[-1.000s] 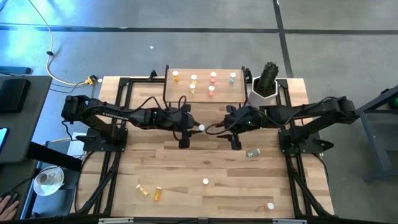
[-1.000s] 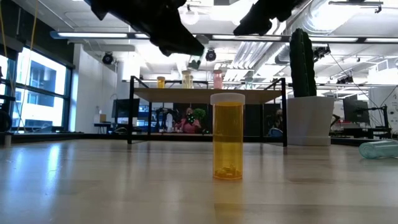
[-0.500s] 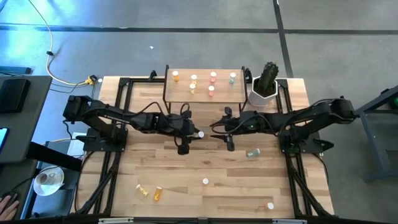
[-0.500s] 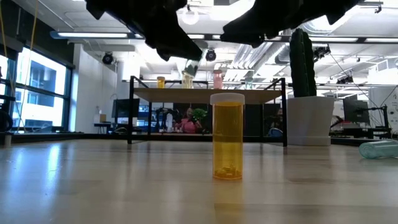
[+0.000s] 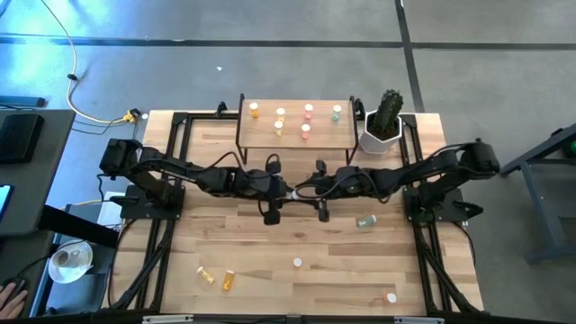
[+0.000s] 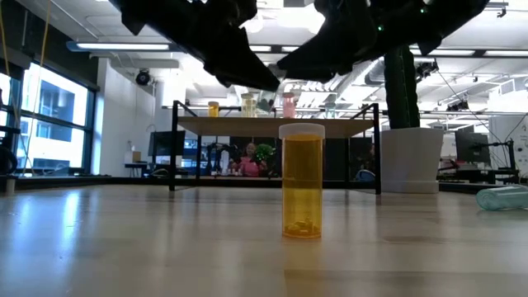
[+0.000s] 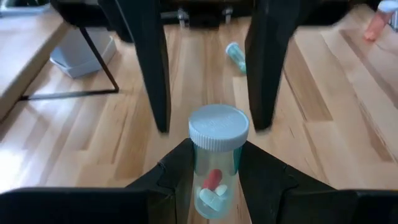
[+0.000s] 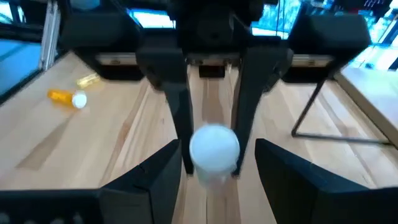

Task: Pick and place medicine bottles onto shelf by color
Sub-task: Put the bottom blue pill bottle on the shelf aligned with the other blue pill bottle

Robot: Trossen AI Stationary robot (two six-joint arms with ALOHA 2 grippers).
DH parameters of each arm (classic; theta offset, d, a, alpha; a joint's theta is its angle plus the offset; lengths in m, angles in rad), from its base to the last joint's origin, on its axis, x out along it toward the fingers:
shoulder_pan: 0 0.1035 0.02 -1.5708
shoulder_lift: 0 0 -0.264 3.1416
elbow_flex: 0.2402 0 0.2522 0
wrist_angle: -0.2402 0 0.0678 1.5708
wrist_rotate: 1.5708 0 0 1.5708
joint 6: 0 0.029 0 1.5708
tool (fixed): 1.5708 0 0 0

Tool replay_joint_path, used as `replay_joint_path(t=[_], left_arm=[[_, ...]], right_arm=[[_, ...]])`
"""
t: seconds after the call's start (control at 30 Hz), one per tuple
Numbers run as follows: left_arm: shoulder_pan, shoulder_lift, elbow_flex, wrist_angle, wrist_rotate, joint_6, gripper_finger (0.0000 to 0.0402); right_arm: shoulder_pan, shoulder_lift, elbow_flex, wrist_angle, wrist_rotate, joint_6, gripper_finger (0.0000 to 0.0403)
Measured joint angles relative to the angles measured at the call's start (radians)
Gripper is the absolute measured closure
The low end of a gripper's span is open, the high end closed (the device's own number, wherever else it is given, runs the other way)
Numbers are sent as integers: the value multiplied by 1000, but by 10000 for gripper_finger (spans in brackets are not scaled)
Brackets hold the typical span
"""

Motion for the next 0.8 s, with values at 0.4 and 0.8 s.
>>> replay_joint_path(t=[0.4, 0.8], left_arm=[[0, 0, 0, 20, 0, 1, 296], [1, 0, 0, 47, 0, 26, 296]], right_arm=[[0, 8, 0, 38, 0, 1, 220], [0, 6, 0, 35, 0, 3, 272]])
